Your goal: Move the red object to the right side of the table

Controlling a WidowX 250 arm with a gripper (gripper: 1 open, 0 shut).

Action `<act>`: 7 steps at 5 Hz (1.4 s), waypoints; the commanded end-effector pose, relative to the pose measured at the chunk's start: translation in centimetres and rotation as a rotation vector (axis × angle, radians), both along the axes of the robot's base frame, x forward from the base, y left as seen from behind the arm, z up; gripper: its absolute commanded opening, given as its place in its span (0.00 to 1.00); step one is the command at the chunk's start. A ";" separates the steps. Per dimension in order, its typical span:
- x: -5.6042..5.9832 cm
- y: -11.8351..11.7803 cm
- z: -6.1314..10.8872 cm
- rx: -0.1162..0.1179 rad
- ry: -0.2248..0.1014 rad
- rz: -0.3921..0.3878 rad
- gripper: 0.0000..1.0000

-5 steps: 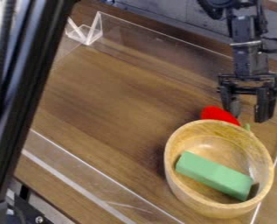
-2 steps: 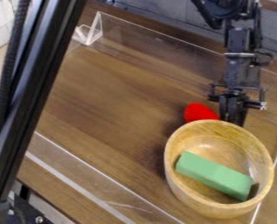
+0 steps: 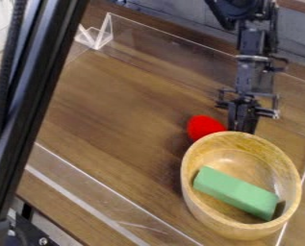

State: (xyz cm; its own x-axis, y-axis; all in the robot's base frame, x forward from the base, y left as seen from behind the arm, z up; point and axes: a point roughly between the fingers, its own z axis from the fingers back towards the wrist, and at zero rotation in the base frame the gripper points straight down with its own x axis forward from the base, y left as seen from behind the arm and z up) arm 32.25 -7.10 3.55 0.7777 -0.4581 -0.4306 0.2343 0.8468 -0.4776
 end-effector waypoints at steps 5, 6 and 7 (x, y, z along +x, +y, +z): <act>-0.1 3.1 6.2 -0.070 -0.095 0.086 1.00; -0.1 1.8 6.3 -0.101 -0.093 0.099 1.00; -0.1 0.5 6.3 -0.127 -0.095 0.109 1.00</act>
